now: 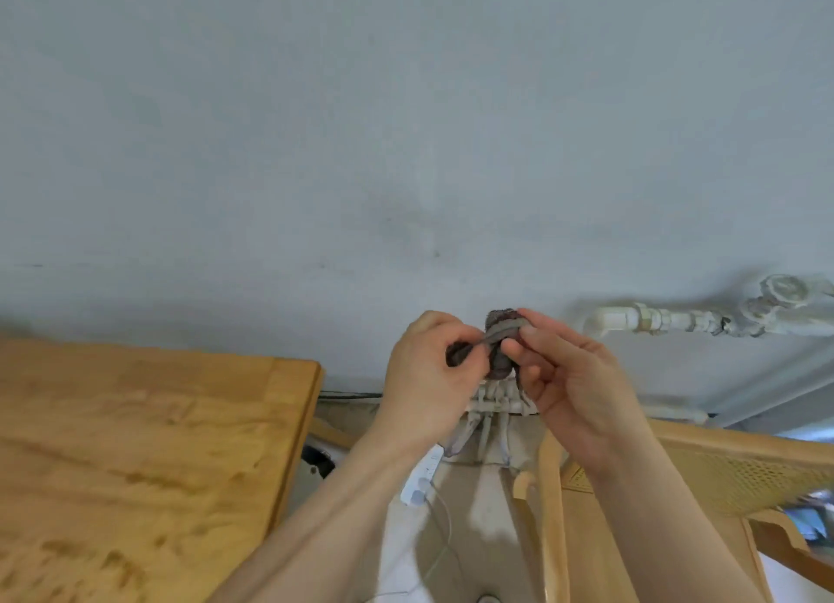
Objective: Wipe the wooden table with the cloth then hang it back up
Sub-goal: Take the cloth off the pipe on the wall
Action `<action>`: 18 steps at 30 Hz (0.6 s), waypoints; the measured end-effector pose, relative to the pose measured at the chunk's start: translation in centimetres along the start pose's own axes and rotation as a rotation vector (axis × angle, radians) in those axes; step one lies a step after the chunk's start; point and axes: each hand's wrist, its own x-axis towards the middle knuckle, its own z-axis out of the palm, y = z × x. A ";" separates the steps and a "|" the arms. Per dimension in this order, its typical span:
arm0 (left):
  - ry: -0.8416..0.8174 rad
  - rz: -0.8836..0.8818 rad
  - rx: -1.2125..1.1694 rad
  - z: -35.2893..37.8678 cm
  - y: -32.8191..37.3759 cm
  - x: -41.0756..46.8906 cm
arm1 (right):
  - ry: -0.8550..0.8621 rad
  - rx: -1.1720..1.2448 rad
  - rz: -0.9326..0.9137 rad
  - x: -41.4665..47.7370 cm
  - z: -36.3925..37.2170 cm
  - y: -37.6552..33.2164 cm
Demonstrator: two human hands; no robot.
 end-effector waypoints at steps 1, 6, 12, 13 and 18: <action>0.011 0.010 0.002 -2.3 0.1 -0.9 | -0.027 -0.045 -0.011 -0.9 1.5 0.6; -0.142 0.012 -0.094 -14.0 1.2 -6.1 | -0.111 -0.300 -0.125 -6.0 8.4 5.2; -0.219 -0.034 -0.358 -26.1 -0.1 -15.6 | -0.387 -0.643 -0.292 -13.4 14.9 11.5; -0.210 -0.042 -0.389 -27.7 -0.7 -17.1 | -0.427 -0.689 -0.320 -14.4 15.7 12.4; -0.230 -0.137 -0.511 -34.2 -4.2 -24.3 | -0.791 -0.751 -0.211 -18.3 18.3 17.7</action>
